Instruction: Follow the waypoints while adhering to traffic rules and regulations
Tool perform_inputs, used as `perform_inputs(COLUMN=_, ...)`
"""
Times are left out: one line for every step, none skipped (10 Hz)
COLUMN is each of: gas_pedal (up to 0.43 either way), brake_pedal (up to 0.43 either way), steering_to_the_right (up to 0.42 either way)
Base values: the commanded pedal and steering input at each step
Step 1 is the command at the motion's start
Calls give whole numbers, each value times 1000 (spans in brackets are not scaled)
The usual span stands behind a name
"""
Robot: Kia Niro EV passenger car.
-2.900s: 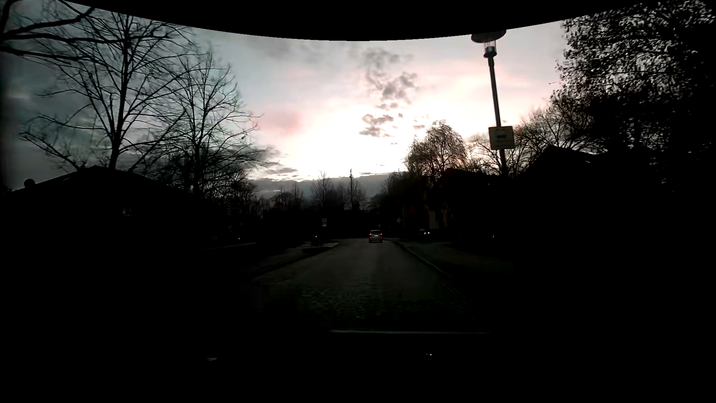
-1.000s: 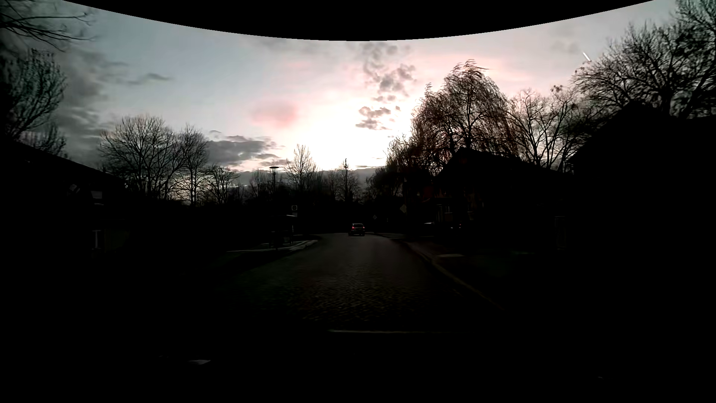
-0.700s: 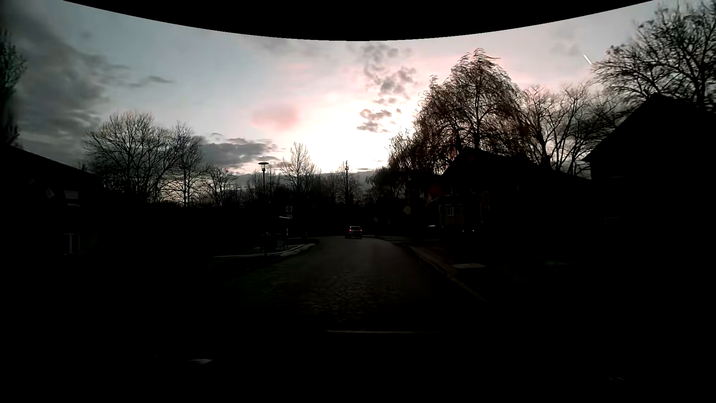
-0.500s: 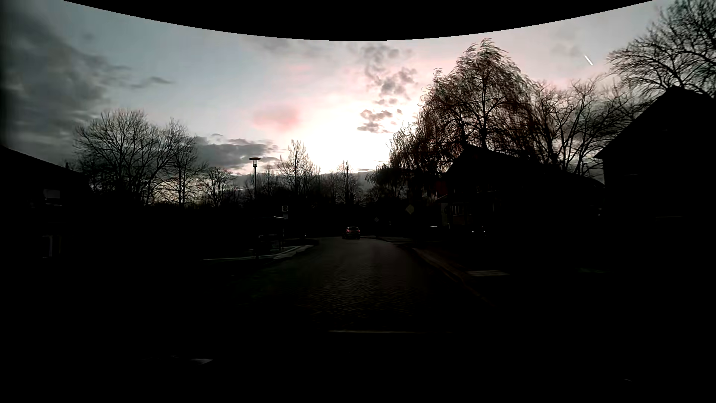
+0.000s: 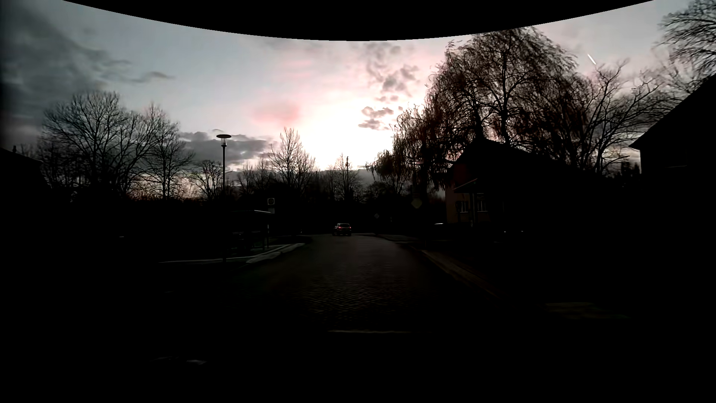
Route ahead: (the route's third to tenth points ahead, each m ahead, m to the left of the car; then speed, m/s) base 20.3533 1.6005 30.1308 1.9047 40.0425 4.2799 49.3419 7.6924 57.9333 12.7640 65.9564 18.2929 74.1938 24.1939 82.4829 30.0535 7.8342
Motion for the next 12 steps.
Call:
perform_inputs(gas_pedal=59, brake_pedal=0, steering_to_the_right=1)
perform_inputs(gas_pedal=59, brake_pedal=0, steering_to_the_right=2)
perform_inputs(gas_pedal=59, brake_pedal=0, steering_to_the_right=4)
perform_inputs(gas_pedal=59, brake_pedal=0, steering_to_the_right=5)
perform_inputs(gas_pedal=59, brake_pedal=0, steering_to_the_right=4)
perform_inputs(gas_pedal=59, brake_pedal=0, steering_to_the_right=4)
perform_inputs(gas_pedal=59, brake_pedal=0, steering_to_the_right=4)
perform_inputs(gas_pedal=59, brake_pedal=0, steering_to_the_right=4)
perform_inputs(gas_pedal=59, brake_pedal=0, steering_to_the_right=4)
perform_inputs(gas_pedal=59, brake_pedal=0, steering_to_the_right=4)
perform_inputs(gas_pedal=59, brake_pedal=0, steering_to_the_right=4)
perform_inputs(gas_pedal=59, brake_pedal=0, steering_to_the_right=3)
